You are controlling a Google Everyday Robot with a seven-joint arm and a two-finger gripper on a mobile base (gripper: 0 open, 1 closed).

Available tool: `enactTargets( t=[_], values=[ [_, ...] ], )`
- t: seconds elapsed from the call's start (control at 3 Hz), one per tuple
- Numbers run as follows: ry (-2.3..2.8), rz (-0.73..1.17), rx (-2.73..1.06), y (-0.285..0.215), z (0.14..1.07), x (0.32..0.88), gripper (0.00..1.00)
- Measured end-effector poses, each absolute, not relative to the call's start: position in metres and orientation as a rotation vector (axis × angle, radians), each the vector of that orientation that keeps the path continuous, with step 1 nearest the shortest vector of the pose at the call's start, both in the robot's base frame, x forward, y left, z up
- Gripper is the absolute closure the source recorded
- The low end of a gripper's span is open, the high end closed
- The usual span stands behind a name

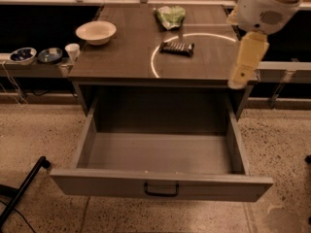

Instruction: Place rxbar chocolate into top drawer

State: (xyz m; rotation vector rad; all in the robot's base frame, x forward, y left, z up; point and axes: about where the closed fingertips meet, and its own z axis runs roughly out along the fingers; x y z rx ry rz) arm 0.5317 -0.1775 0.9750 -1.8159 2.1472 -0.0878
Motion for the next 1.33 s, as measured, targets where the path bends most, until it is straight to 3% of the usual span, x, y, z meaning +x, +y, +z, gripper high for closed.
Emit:
enactTargets(
  t=[0.67, 1.33],
  values=[
    [2.107, 0.017, -1.648, -0.125, 0.941, 0.678, 0.00],
    [2.181, 0.312, -1.417, -0.109, 0.880, 0.751, 0.00]
  ],
)
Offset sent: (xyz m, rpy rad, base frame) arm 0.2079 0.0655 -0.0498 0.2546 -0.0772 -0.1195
